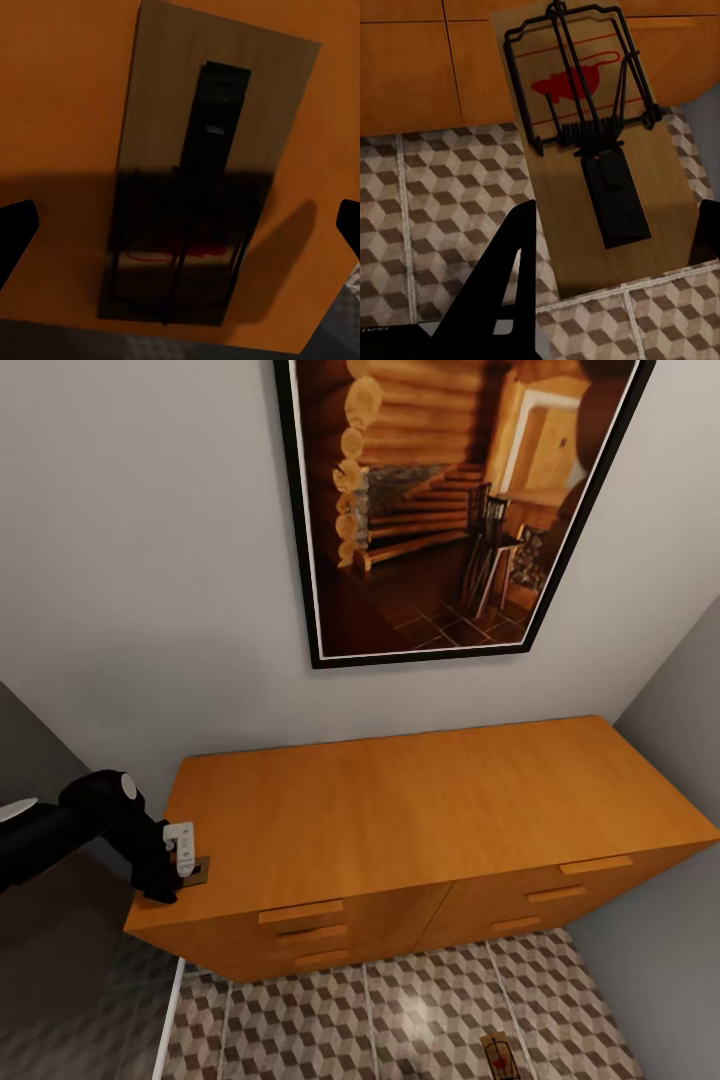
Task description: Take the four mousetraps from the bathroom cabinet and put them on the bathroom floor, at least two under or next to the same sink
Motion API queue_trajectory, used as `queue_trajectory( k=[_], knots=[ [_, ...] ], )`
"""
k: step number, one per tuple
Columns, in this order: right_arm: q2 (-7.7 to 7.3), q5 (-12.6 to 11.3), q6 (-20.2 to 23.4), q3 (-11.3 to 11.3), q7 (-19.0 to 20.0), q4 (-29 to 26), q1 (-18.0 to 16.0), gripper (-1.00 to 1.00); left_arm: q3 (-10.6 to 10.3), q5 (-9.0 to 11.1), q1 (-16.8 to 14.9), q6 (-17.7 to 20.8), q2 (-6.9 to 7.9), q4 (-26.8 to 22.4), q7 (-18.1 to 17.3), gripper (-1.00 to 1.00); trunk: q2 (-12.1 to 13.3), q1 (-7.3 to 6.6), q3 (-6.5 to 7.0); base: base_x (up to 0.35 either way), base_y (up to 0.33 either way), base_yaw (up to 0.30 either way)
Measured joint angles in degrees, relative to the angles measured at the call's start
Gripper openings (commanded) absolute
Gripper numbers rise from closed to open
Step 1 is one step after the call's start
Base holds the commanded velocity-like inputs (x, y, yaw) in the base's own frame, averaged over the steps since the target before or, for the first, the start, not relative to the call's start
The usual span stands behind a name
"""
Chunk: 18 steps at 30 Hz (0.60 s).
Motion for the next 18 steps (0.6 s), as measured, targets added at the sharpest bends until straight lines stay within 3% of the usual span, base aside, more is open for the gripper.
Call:
queue_trajectory(
  k=[18],
  knots=[
    [0.0, 0.0, 0.0, 0.0, 0.0, 0.0, 0.0, -1.0, -0.4, -0.1, -0.1, -0.2, -0.02, 0.1, 0.0, 1.0, 0.0, -0.01, 0.01, 0.0, 0.0, 0.0]
  ],
)
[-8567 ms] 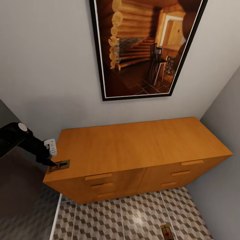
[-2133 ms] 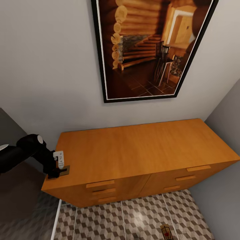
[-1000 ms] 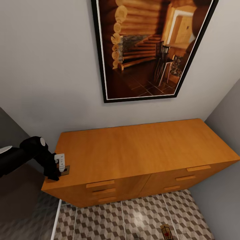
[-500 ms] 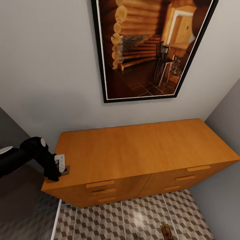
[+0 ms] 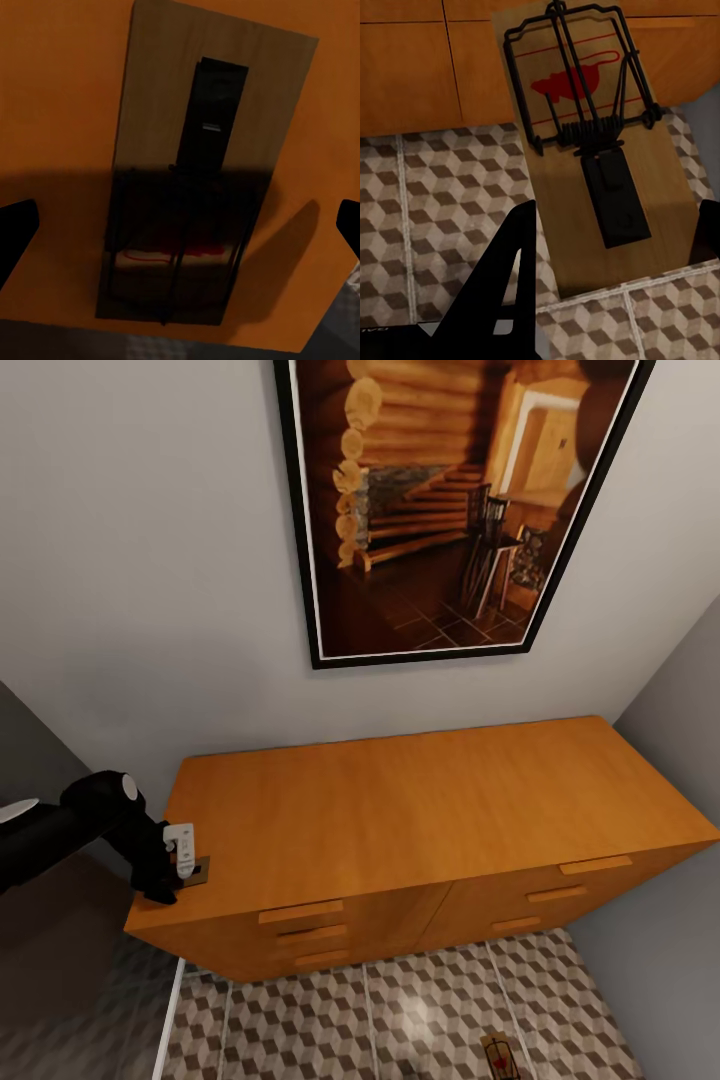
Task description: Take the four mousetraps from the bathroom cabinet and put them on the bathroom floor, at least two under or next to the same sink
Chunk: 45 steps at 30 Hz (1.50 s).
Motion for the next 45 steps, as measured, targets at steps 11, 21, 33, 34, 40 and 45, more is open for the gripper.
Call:
queue_trajectory(
  k=[11, 21, 33, 34, 40, 45],
  knots=[
    [0.0, 0.0, 0.0, 0.0, 0.0, 0.0, 0.0, -1.0, 0.2, 0.3, 0.0, 0.2, 0.0, 0.2, -0.1, 1.0, 0.0, 0.0, 0.0, 0.0, 0.0, 0.0],
    [0.0, 0.0, 0.0, 0.0, 0.0, 0.0, 0.0, -1.0, 0.2, 0.2, 0.0, 0.2, 0.0, 0.2, -0.1, 1.0, 0.0, 0.0, 0.0, 0.0, 0.0, 0.0],
    [0.0, 0.0, 0.0, 0.0, 0.0, 0.0, 0.0, -1.0, 0.9, 0.1, 0.0, 0.0, -0.38, 1.2, 0.0, -1.0, 0.0, 0.01, 0.0, 0.0, 0.0, 0.0],
    [0.0, 0.0, 0.0, 0.0, 0.0, 0.0, 0.0, -1.0, 1.1, -0.2, 0.0, -0.1, -0.53, 1.5, 0.0, -1.0, 0.0, 0.0, 0.0, 0.0, 0.0, 0.0],
    [0.0, 0.0, 0.0, 0.0, 0.0, 0.0, 0.0, -1.0, 1.2, 0.9, 0.0, 1.7, -0.82, 1.7, -0.4, -1.0, 0.0, -0.04, 0.01, 0.0, 0.0, 0.0],
    [0.0, 0.0, 0.0, 0.0, 0.0, 0.0, 0.0, -1.0, 1.5, 0.9, 0.0, 1.4, -0.86, 1.8, -0.3, -1.0, 0.0, -0.02, 0.0, 0.0, 0.0, 0.0]
  ],
)
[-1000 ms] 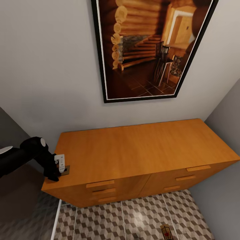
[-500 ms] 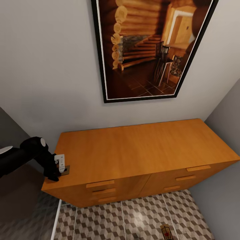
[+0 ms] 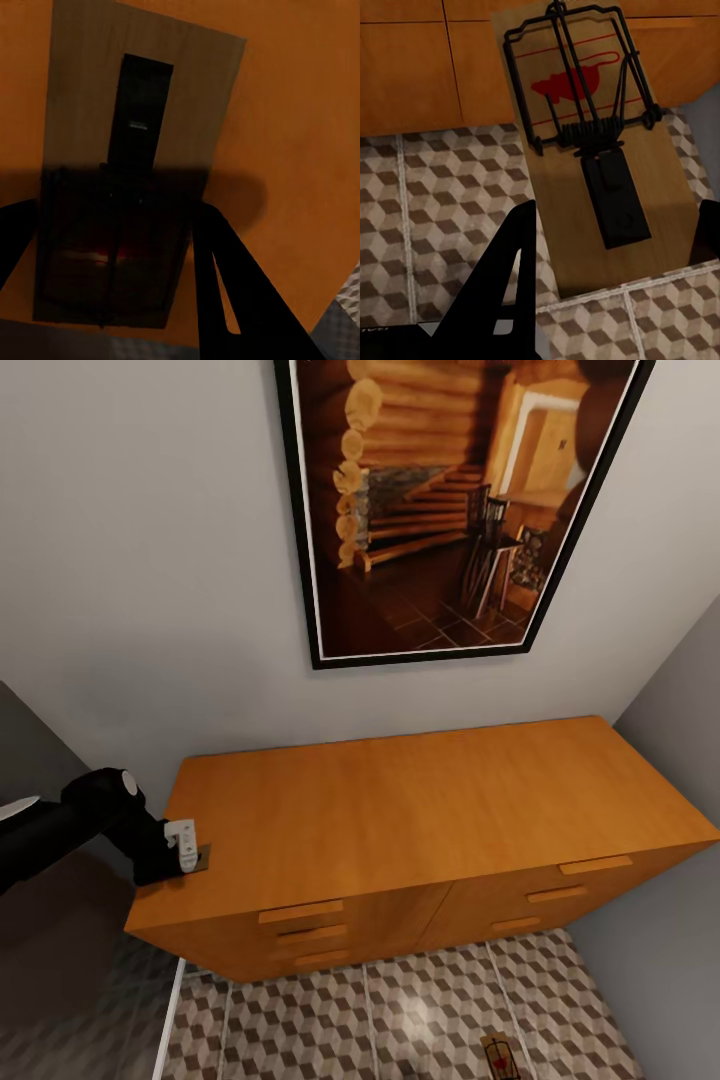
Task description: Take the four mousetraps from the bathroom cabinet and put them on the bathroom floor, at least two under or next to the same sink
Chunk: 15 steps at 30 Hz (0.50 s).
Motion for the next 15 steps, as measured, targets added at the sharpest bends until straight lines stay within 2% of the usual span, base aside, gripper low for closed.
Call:
queue_trajectory(
  k=[15],
  knots=[
    [0.0, 0.0, 0.0, 0.0, 0.0, 0.0, 0.0, -1.0, 0.0, -0.1, 0.0, -0.1, -0.01, 0.0, -0.1, -1.0, 0.0, 0.0, 0.0, 0.0, 0.0, 0.0]
  ],
)
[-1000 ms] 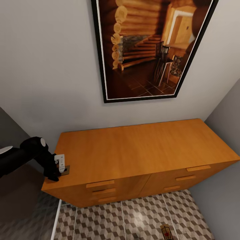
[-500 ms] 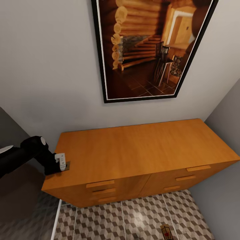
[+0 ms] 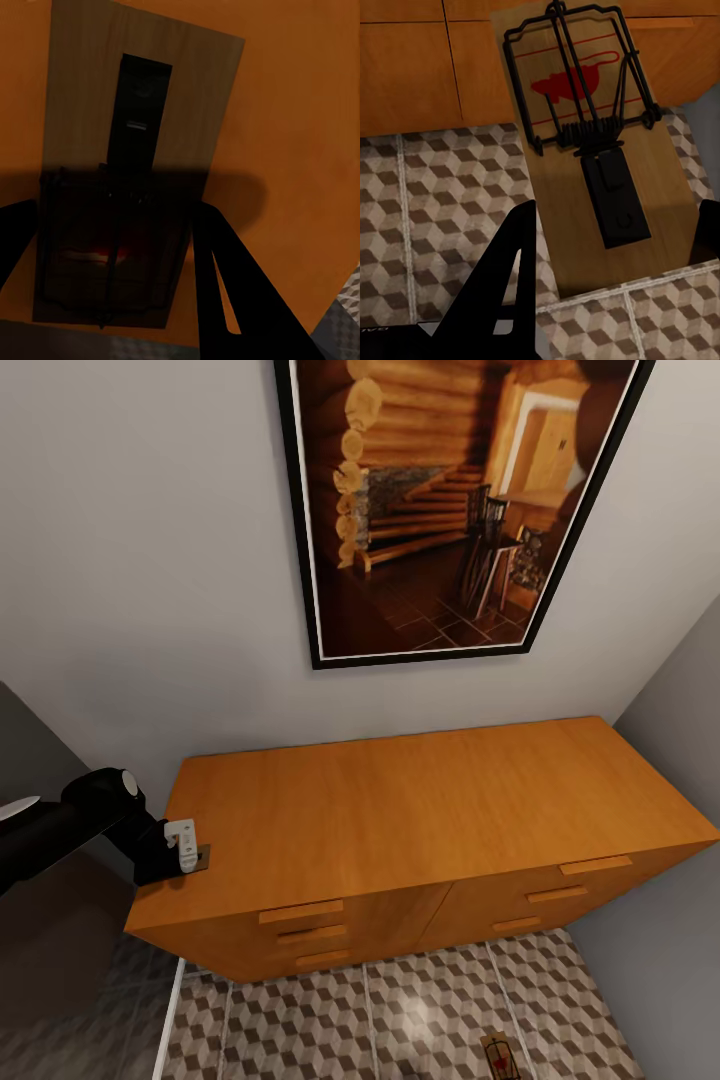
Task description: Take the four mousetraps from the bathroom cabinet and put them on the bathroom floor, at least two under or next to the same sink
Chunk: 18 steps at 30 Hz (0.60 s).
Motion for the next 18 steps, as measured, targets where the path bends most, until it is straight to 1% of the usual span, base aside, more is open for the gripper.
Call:
queue_trajectory(
  k=[11, 15, 18],
  knots=[
    [0.0, 0.0, 0.0, 0.0, 0.0, 0.0, 0.0, -1.0, 0.0, -0.1, 0.0, 0.0, -0.01, 0.0, 0.0, -1.0, 0.0, 0.0, 0.0, 0.0, 0.0, 0.0],
    [0.0, 0.0, 0.0, 0.0, 0.0, 0.0, 0.0, -1.0, -0.2, -1.3, 0.0, -1.0, 0.01, -0.9, 0.1, -1.0, 0.0, 0.02, 0.0, 0.0, 0.0, 0.0],
    [0.0, 0.0, 0.0, 0.0, 0.0, 0.0, 0.0, -1.0, -0.5, -1.4, 0.0, -1.1, 0.01, -1.3, 0.2, -1.0, 0.0, 0.02, 0.0, 0.0, 0.0, 0.0]
  ],
)
